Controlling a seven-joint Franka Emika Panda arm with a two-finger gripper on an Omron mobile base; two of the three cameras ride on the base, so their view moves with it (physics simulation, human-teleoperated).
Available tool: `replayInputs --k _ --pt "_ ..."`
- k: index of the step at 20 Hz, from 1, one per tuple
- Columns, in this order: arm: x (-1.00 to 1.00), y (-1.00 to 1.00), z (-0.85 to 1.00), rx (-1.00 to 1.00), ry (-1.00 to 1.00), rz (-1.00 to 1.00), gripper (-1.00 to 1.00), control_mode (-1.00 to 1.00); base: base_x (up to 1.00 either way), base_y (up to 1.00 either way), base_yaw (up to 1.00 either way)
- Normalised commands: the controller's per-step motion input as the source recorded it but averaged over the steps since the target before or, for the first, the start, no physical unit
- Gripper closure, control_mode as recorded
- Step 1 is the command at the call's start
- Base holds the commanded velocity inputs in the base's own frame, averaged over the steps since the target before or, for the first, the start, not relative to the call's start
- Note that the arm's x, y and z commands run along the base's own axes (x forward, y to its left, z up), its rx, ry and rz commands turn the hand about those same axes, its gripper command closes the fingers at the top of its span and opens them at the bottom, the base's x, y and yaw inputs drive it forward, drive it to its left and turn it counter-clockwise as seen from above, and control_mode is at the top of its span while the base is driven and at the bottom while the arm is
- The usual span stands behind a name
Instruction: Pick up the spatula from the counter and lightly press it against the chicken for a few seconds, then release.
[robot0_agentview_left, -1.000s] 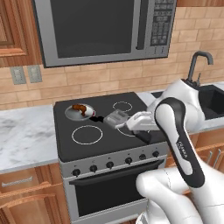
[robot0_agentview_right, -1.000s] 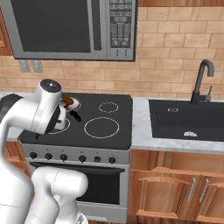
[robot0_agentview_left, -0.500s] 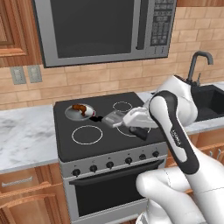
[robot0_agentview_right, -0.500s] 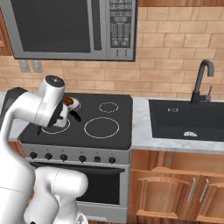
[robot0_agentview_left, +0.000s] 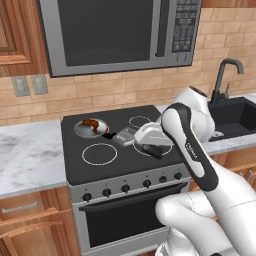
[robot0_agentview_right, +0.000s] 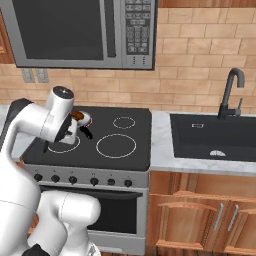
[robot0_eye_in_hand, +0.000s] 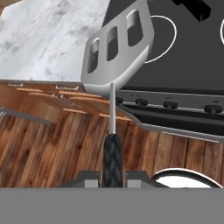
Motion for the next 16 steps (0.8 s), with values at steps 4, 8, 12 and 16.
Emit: replayInputs --k 4,8,12,16 --pt "0.11 0.10 -0.04 0.01 -0.02 0.00 1.00 -1.00 0.00 0.00 0.00" --pt "0.06 0.02 0.00 0.00 -0.02 0.00 1.00 -1.00 0.00 0.00 0.00" --pt "0.02 0.00 0.00 0.00 -0.05 0.00 1.00 -1.00 0.00 0.00 0.00" --pt "0.00 0.00 0.00 0.00 -0.05 0.00 1.00 -1.00 0.00 0.00 0.00"
